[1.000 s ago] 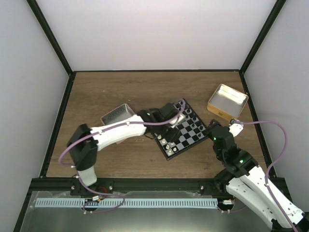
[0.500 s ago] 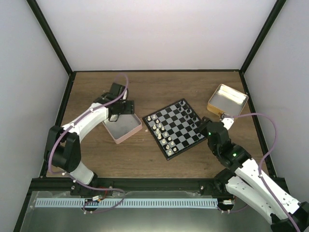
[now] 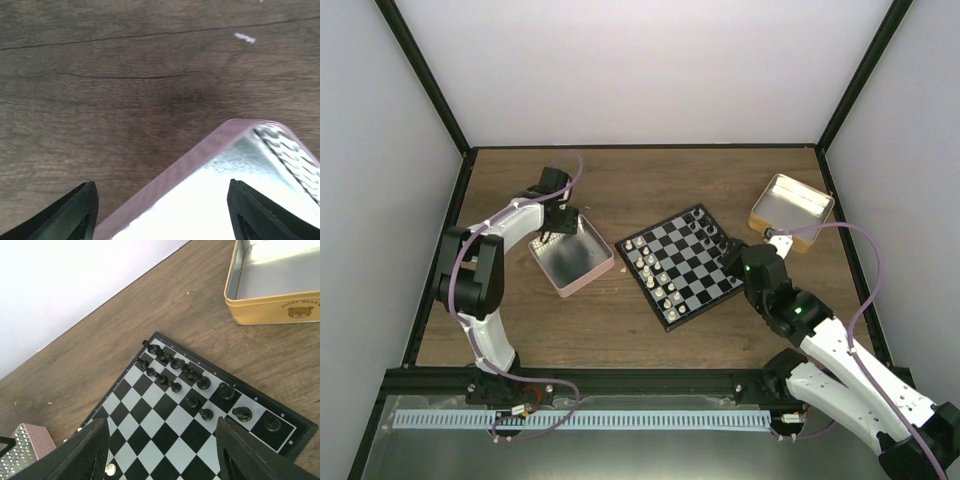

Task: Set up the chess pieces on the board
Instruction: Adjust the storage box at the center of the board.

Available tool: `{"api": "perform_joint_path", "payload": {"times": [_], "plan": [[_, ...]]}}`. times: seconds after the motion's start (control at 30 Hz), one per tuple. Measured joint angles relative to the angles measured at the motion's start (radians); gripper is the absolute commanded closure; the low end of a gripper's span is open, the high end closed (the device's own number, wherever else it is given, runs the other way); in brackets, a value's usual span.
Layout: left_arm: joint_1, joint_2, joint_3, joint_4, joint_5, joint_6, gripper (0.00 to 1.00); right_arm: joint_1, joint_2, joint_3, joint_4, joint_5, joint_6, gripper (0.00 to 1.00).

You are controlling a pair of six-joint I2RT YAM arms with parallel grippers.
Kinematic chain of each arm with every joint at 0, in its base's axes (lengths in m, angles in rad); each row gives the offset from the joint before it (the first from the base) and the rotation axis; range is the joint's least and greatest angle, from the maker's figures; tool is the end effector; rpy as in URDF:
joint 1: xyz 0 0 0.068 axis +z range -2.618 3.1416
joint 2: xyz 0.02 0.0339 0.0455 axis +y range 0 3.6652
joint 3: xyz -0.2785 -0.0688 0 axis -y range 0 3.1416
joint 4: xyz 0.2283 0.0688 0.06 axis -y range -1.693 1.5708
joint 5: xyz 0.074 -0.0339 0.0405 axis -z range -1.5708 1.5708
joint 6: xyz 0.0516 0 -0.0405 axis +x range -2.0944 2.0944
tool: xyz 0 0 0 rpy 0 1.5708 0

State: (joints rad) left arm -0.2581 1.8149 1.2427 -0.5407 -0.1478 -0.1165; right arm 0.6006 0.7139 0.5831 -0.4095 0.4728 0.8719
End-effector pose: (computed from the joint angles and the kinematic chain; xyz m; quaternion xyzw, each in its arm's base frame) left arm 0.3568 -0.0863 0.1984 0.0520 0.9700 0.0285 0.2358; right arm 0.1342 0.0634 0.2639 0.2287 0.8226 0.1707 0.4918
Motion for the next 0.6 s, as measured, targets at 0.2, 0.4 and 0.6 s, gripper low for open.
{"api": "perform_joint_path", "payload": {"times": [0.2, 0.4, 0.6], "plan": [[0.035, 0.053, 0.02, 0.002, 0.009, -0.01, 0.48, 0.0, 0.002, 0.013, 0.006, -0.009, -0.001, 0.4], [0.035, 0.069, 0.036, -0.049, -0.011, -0.032, 0.59, 0.0, 0.013, 0.013, 0.007, -0.024, 0.001, 0.4], [0.037, 0.034, 0.004, -0.097, -0.043, -0.052, 0.69, 0.0, 0.049, 0.014, 0.014, -0.043, 0.0, 0.4]]}}
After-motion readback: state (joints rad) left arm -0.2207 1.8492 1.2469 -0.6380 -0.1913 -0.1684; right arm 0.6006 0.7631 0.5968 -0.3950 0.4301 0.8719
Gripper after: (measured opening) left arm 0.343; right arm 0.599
